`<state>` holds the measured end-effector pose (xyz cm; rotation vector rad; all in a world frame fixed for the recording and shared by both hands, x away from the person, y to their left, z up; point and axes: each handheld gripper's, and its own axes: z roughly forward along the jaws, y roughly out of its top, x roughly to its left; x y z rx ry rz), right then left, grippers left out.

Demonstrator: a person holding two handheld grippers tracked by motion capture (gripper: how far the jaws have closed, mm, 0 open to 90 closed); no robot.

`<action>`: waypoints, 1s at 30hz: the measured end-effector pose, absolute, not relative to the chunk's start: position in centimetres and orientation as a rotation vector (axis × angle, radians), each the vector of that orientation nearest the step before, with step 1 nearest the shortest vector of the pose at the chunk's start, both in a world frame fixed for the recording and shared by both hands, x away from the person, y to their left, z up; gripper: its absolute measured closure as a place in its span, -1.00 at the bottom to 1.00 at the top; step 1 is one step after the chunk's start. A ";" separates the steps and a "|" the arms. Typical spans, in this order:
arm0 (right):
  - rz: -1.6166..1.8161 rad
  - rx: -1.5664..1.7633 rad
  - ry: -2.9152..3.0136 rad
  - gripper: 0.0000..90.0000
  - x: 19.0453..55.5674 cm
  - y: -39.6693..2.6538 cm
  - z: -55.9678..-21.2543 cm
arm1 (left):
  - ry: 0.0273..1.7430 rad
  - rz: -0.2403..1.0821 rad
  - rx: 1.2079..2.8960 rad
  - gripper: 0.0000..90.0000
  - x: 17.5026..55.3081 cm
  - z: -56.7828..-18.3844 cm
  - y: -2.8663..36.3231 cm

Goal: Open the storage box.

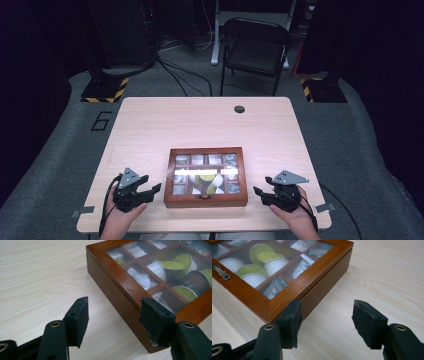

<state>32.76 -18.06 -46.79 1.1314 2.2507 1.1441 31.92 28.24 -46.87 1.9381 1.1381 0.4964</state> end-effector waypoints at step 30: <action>1.170 1.063 2.306 -0.10 30.7 -17.0 -46.7 | 1.079 0.428 1.958 -0.15 29.9 -46.7 27.1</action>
